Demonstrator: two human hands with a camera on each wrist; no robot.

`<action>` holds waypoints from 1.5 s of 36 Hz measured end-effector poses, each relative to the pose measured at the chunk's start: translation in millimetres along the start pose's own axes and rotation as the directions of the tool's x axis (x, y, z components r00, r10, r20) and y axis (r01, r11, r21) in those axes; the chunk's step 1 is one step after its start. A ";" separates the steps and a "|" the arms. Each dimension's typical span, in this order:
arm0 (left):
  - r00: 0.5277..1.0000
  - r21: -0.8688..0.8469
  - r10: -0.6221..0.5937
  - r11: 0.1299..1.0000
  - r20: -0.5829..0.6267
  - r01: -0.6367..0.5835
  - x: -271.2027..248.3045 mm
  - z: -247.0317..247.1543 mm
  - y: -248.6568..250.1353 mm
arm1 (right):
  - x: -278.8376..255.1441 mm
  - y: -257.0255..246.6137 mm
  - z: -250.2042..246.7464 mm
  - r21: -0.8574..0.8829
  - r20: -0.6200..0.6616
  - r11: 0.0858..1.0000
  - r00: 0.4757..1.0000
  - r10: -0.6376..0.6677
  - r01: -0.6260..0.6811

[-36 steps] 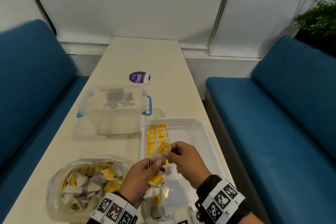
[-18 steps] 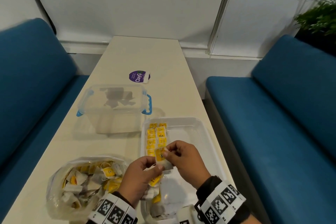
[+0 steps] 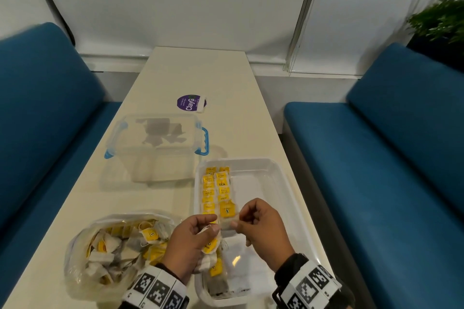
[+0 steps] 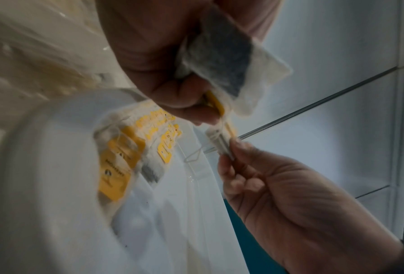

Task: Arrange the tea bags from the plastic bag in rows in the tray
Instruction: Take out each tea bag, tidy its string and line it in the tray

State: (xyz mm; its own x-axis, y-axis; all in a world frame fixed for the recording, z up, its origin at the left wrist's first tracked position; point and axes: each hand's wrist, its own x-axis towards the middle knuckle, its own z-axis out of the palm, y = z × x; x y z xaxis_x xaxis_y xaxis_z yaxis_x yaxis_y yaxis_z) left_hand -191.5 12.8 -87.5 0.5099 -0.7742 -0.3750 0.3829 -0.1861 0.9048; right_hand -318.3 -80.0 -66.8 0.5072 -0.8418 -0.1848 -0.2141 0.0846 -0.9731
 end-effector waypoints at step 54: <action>0.994 -0.067 0.011 0.998 -0.106 -0.018 -3.9 -4.9 6.6 | -39.5 -28.9 26.3 -0.065 0.341 0.994 0.934 0.108 -0.091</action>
State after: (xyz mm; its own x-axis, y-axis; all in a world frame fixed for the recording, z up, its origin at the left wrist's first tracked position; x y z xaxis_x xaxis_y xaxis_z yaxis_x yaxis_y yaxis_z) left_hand -187.2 17.6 -81.0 0.5925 -0.7080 -0.3843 0.4247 -0.1308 0.8958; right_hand -310.1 -35.2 -35.0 0.7353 -0.5952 -0.3241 -0.3130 0.1259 -0.9414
